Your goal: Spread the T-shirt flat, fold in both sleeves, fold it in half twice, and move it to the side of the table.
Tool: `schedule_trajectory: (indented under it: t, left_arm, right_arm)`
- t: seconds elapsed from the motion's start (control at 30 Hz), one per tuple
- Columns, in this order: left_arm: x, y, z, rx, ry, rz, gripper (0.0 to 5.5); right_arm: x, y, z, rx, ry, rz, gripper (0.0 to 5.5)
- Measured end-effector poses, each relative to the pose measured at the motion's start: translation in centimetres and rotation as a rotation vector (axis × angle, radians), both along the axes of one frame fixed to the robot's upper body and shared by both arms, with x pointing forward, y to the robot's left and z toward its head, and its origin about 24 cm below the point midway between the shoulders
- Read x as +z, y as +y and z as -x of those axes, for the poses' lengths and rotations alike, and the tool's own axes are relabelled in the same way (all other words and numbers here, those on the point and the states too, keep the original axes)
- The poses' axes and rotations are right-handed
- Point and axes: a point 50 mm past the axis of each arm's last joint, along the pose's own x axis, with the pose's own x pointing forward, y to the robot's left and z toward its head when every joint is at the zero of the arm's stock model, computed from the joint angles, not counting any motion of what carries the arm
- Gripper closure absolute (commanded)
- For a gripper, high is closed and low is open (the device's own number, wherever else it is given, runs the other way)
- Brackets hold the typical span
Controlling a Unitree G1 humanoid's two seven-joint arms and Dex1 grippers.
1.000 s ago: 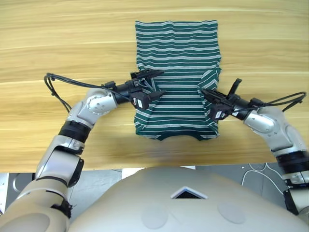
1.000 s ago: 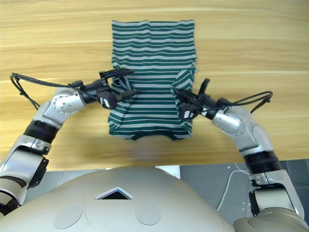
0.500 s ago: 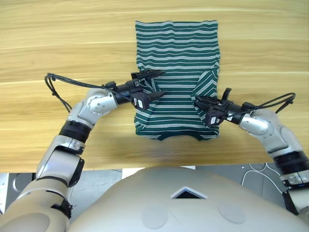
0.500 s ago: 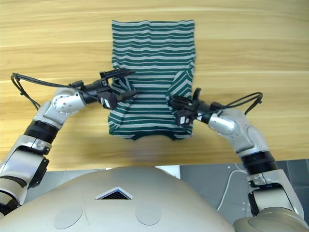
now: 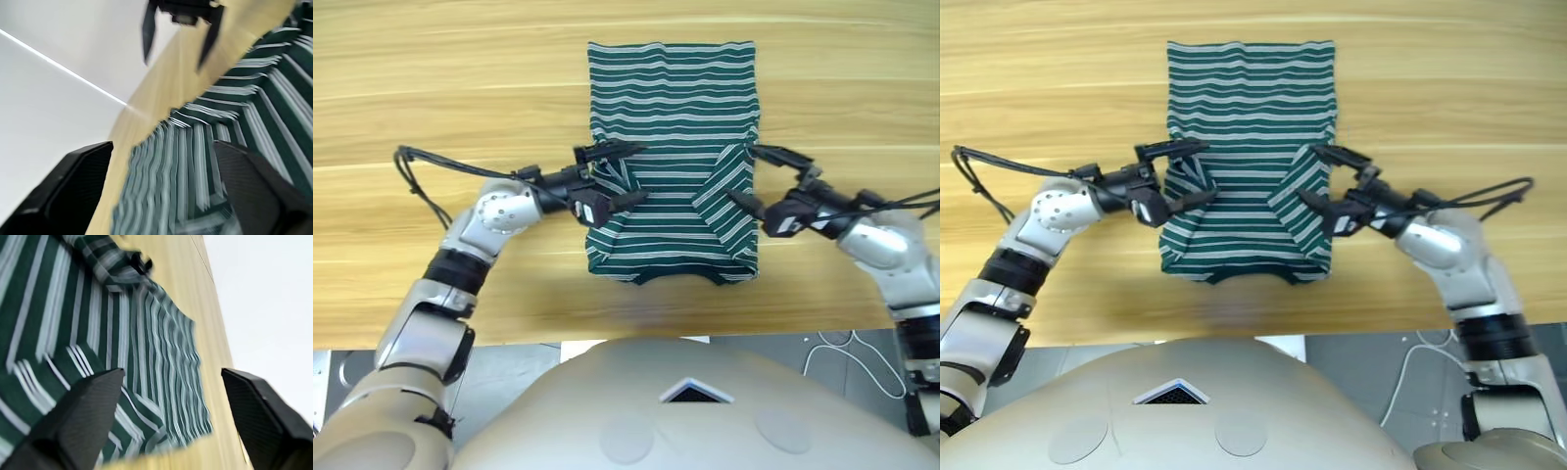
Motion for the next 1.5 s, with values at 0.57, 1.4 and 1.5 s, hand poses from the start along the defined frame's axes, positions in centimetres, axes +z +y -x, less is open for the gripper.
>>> schedule_trajectory:
  t: [0.57,1.4,1.5]
  left_arm:
    - [-0.9,6.1,6.7,-0.044,0.227,-0.363,0.73]
    - [-2.9,3.8,6.5,-0.169,0.225,-0.325,3.53]
    - [-3.2,3.3,6.2,-0.174,0.228,-0.316,4.01]
  right_arm:
    - [-2.5,-3.0,7.9,0.169,0.372,0.248,0.53]
    - [-4.9,-1.3,6.5,0.202,0.361,0.209,5.0]
    - [-5.1,-1.2,6.6,0.203,0.366,0.206,5.45]
